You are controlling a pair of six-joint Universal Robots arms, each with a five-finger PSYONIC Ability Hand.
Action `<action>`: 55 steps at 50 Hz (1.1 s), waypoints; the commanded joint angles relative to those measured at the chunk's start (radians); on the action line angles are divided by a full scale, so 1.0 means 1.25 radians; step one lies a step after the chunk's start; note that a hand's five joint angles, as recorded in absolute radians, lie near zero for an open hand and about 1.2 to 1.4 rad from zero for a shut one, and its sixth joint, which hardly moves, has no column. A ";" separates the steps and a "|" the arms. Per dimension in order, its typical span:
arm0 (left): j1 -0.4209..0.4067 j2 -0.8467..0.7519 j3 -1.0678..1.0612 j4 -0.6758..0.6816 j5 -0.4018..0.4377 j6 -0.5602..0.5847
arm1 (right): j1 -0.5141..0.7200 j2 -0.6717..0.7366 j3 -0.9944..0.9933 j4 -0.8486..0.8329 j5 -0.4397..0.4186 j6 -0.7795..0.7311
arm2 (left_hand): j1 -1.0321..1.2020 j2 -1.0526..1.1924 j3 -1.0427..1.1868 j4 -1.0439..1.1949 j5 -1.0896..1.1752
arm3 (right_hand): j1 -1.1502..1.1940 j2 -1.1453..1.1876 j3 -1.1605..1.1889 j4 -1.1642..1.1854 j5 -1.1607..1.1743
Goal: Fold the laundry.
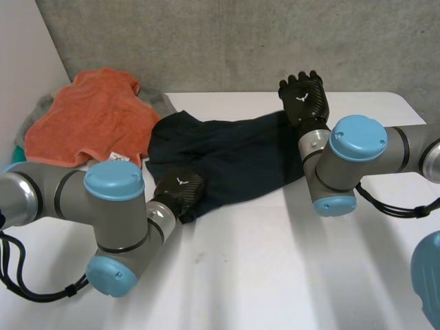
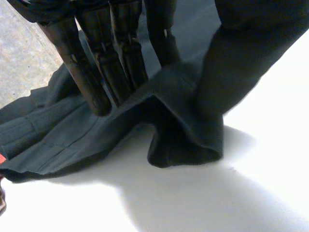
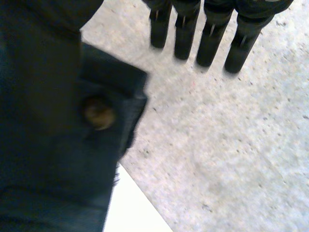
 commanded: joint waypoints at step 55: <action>-0.063 0.456 -0.042 -0.078 -0.052 -0.083 | -0.148 -0.388 0.292 0.306 -0.135 0.139 | 0.313 0.322 0.331 0.328 0.334 | 0.839 0.832 0.811 0.797 0.820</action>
